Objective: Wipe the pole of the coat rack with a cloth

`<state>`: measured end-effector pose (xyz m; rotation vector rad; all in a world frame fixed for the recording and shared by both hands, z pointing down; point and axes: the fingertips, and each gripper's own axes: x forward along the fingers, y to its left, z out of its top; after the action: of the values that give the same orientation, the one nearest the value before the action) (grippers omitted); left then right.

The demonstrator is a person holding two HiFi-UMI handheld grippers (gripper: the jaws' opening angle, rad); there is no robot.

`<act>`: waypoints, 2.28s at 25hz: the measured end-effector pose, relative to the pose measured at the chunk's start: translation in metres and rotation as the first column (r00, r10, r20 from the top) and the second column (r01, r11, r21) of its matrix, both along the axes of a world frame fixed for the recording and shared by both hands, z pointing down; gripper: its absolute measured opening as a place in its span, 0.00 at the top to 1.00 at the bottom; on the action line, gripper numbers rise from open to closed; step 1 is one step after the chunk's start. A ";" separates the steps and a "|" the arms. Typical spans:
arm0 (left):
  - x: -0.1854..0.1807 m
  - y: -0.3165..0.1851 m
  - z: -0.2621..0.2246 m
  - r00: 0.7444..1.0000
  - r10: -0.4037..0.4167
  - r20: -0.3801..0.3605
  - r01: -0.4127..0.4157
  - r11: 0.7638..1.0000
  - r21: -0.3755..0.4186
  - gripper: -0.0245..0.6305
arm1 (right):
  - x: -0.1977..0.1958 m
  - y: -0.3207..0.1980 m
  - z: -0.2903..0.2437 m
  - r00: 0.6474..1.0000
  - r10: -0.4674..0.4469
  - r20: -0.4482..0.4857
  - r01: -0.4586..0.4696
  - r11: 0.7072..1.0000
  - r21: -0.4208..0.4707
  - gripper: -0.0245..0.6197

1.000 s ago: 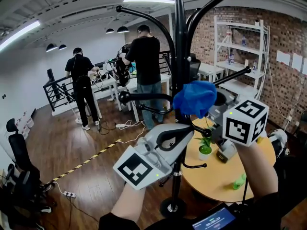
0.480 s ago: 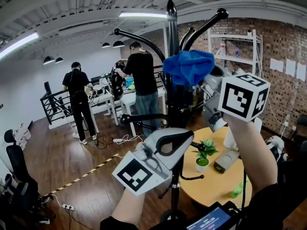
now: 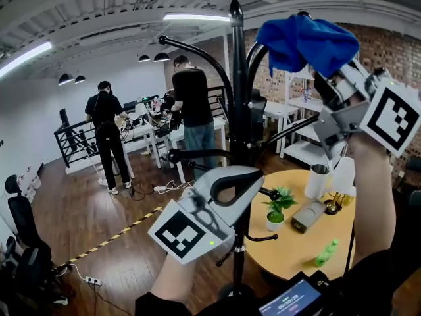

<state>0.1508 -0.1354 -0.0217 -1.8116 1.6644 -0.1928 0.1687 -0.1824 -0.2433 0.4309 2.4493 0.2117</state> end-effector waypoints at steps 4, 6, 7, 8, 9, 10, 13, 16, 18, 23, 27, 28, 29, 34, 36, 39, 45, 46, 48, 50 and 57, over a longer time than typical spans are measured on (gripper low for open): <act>0.002 0.003 0.005 1.000 0.003 -0.013 -0.003 1.000 -0.005 0.96 | -0.004 0.009 0.004 1.000 0.013 0.000 -0.013 1.000 0.002 0.88; 0.003 0.006 0.011 0.999 0.006 -0.036 -0.006 1.000 -0.011 0.96 | -0.022 -0.001 0.027 0.996 0.050 -0.072 -0.052 0.998 -0.030 0.88; 0.003 0.009 0.014 0.999 0.004 -0.052 -0.005 1.000 -0.012 0.96 | -0.033 -0.006 0.042 0.990 0.078 -0.117 -0.082 0.996 -0.030 0.88; 0.003 0.013 0.018 0.997 -0.001 -0.071 0.000 1.000 -0.013 0.96 | -0.042 -0.009 0.060 0.981 0.106 -0.161 -0.110 0.994 -0.015 0.88; 0.001 0.019 0.022 0.996 -0.010 -0.093 0.009 1.000 -0.015 0.96 | -0.051 -0.009 0.079 0.972 0.124 -0.200 -0.125 0.992 0.011 0.88; -0.002 0.024 0.027 0.993 -0.020 -0.116 0.018 1.000 -0.020 0.96 | -0.058 -0.006 0.100 0.963 0.130 -0.236 -0.125 0.991 0.037 0.88; -0.006 0.042 0.050 0.985 -0.030 -0.168 0.024 0.999 -0.034 0.96 | -0.071 0.002 0.175 0.928 0.121 -0.353 -0.101 0.992 0.075 0.88; -0.008 0.061 0.089 0.973 -0.038 -0.229 0.028 0.998 -0.050 0.96 | -0.069 0.002 0.237 0.912 0.027 -0.409 -0.058 0.996 -0.063 0.88; -0.014 0.070 0.113 0.962 -0.054 -0.268 0.037 0.997 -0.070 0.96 | -0.060 -0.015 0.251 0.923 -0.085 -0.374 -0.021 0.962 -0.272 0.88; -0.021 0.085 0.149 0.939 -0.060 -0.337 0.028 0.995 -0.097 0.96 | -0.052 -0.037 0.298 0.910 -0.028 -0.413 -0.112 0.944 -0.310 0.88; -0.006 0.076 0.165 0.934 -0.061 -0.352 0.021 0.993 -0.116 0.96 | -0.045 -0.030 0.346 0.880 0.029 -0.473 -0.154 0.961 -0.228 0.88; -0.002 0.071 0.168 0.933 -0.065 -0.354 0.024 0.993 -0.119 0.96 | -0.045 -0.026 0.357 0.874 0.026 -0.486 -0.149 0.965 -0.215 0.88; 0.002 0.067 0.172 0.931 -0.072 -0.357 0.029 0.992 -0.124 0.96 | -0.044 -0.022 0.369 0.867 0.024 -0.498 -0.143 0.969 -0.202 0.88; 0.034 0.043 0.201 0.925 -0.080 -0.372 0.015 0.985 -0.174 0.96 | -0.034 -0.008 0.438 0.827 0.006 -0.562 -0.113 0.981 -0.155 0.88; 0.044 0.032 0.217 0.926 -0.080 -0.368 0.005 0.980 -0.201 0.96 | -0.032 -0.009 0.464 0.810 0.008 -0.587 -0.114 0.983 -0.145 0.88; 0.053 0.022 0.243 0.916 -0.074 -0.395 -0.018 0.974 -0.224 0.96 | -0.033 -0.011 0.505 0.770 0.026 -0.637 -0.134 0.983 -0.122 0.88; 0.074 0.011 0.318 0.939 -0.038 -0.341 -0.094 0.927 -0.363 0.96 | -0.038 -0.008 0.575 0.688 0.080 -0.721 -0.180 0.982 -0.062 0.88; 0.080 0.010 0.341 0.944 -0.031 -0.328 -0.112 0.907 -0.407 0.96 | -0.042 -0.006 0.590 0.676 0.087 -0.732 -0.182 0.982 -0.051 0.88; 0.083 0.008 0.383 0.941 -0.011 -0.338 -0.149 0.884 -0.444 0.96 | -0.053 0.002 0.622 0.661 0.082 -0.746 -0.173 0.984 -0.044 0.88; 0.070 0.010 0.410 0.922 0.017 -0.387 -0.181 0.903 -0.390 0.95 | -0.066 0.011 0.647 0.673 0.064 -0.737 -0.157 0.986 -0.058 0.88; 0.002 0.023 0.474 0.897 0.047 -0.439 -0.182 0.945 -0.270 0.96 | -0.113 0.034 0.680 0.790 0.101 -0.605 -0.111 0.994 0.022 0.88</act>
<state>0.1529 -0.1128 0.4520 -2.3125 1.8935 0.0066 0.0557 -0.1487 0.4369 0.3963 3.1156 0.1095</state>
